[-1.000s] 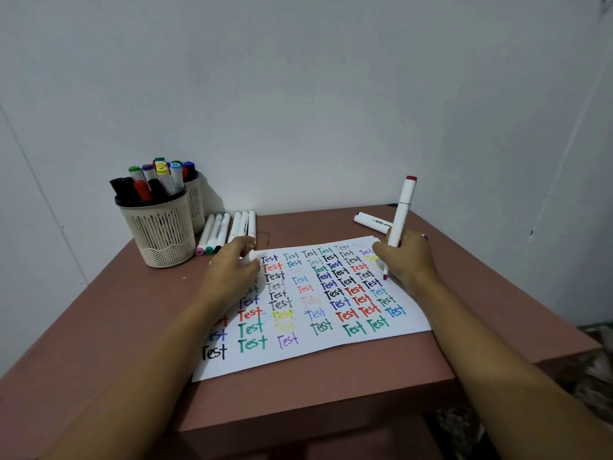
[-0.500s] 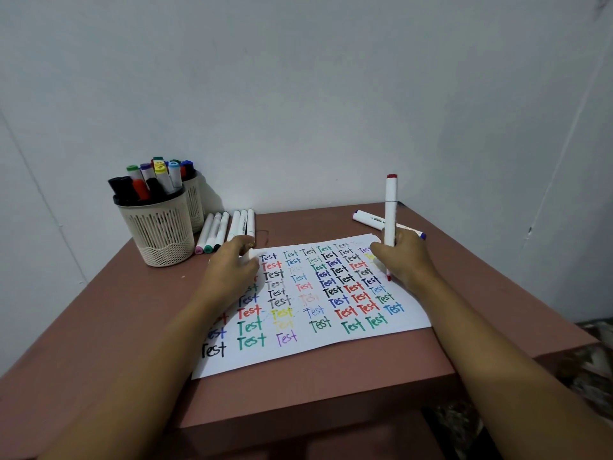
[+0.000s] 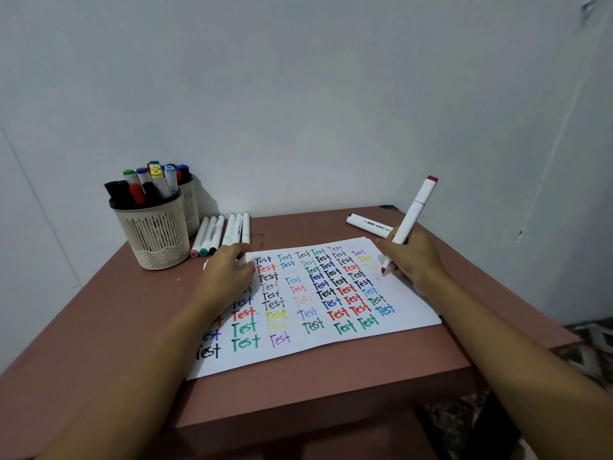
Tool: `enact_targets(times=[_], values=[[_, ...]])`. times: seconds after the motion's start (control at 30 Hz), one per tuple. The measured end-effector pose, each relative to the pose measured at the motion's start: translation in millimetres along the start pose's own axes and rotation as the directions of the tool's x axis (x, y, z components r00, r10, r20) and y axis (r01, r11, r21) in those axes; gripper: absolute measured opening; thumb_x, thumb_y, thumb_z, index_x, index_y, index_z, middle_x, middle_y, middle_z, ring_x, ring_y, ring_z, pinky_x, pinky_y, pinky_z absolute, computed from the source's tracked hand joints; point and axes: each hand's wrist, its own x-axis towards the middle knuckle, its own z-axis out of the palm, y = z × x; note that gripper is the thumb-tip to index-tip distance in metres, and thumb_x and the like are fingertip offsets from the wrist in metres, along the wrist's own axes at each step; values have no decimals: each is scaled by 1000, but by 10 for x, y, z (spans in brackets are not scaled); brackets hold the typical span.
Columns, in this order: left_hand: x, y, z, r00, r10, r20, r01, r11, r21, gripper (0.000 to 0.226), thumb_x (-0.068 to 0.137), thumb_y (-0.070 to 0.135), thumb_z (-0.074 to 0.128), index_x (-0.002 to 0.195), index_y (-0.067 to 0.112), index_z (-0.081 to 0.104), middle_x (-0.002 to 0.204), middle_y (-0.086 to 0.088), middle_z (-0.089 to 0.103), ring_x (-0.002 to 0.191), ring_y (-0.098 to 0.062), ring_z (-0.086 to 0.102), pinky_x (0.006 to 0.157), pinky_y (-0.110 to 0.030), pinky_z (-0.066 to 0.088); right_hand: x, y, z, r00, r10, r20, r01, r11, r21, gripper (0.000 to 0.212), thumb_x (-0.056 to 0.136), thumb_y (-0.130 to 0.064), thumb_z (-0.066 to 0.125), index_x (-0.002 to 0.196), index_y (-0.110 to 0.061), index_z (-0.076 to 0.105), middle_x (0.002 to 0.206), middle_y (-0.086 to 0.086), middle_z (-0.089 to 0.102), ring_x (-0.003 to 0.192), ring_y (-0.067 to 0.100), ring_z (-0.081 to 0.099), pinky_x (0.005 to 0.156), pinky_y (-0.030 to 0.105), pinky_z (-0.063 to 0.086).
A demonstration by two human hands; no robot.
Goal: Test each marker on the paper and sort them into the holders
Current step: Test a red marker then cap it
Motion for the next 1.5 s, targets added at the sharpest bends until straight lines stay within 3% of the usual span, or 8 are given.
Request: enact_targets(times=[0.2, 0.47, 0.63, 0.73, 0.9, 1.07, 1.4, 1.5], values=[[9, 13, 0, 1000, 13, 8, -13, 1000, 17, 38, 91, 14, 52, 129, 9, 54, 130, -14, 52, 120, -27, 47, 99, -35, 38, -31, 77, -3, 999, -39, 1, 39, 999, -36, 28, 78, 4, 62, 59, -11, 46, 65, 17, 53, 54, 23, 53, 47, 24, 43], [-20, 21, 1, 1000, 25, 15, -26, 999, 36, 35, 91, 14, 52, 126, 11, 57, 126, -14, 54, 117, -27, 48, 97, -34, 37, -33, 136, -9, 998, -56, -34, 53, 995, -85, 25, 78, -3, 65, 62, -15, 50, 61, 8, 56, 49, 18, 51, 46, 24, 37], [-24, 18, -5, 1000, 25, 14, -26, 999, 35, 34, 91, 14, 52, 125, 12, 57, 125, -14, 54, 117, -27, 49, 95, -33, 37, -36, 122, -16, 999, -44, 1, 44, 997, -59, 24, 77, -1, 65, 63, -13, 51, 64, 14, 57, 51, 21, 52, 47, 25, 41], [-24, 22, -2, 1000, 22, 23, -22, 999, 38, 34, 91, 14, 52, 125, 13, 57, 125, -14, 54, 116, -27, 49, 95, -33, 37, -41, 114, -11, 999, -47, -13, 46, 996, -79, 29, 78, 1, 64, 60, -13, 46, 57, 5, 51, 53, 19, 53, 50, 24, 44], [-13, 23, -2, 999, 24, 23, -25, 998, 52, 34, 91, 14, 52, 125, 13, 57, 126, -14, 54, 117, -27, 48, 95, -33, 37, -27, 135, -7, 996, -47, -77, 40, 994, -98, 27, 78, -4, 64, 61, -15, 47, 58, 5, 54, 56, 22, 56, 59, 36, 51], [-24, 26, 3, 999, 33, 13, -34, 998, 55, 33, 91, 12, 52, 123, 12, 59, 121, -16, 55, 113, -29, 50, 91, -32, 37, -27, 130, -9, 998, -39, -53, 35, 997, -71, 26, 77, -3, 64, 60, -15, 48, 60, 7, 55, 53, 20, 54, 49, 26, 43], [-27, 14, 1, 999, 38, 15, -39, 998, 46, 33, 91, 12, 52, 123, 13, 58, 123, -14, 55, 114, -27, 50, 93, -33, 37, -20, 135, -4, 996, -49, -68, 43, 995, -89, 26, 78, -4, 65, 61, -15, 49, 60, 8, 56, 57, 22, 57, 60, 35, 50], [-19, 13, 5, 999, 42, 15, -43, 997, 57, 33, 91, 13, 51, 123, 13, 58, 125, -14, 55, 116, -27, 49, 96, -33, 37, -10, 137, -4, 992, -47, -121, 38, 996, -78, 23, 79, -4, 64, 64, -15, 50, 69, 15, 57, 56, 23, 55, 52, 29, 46]])
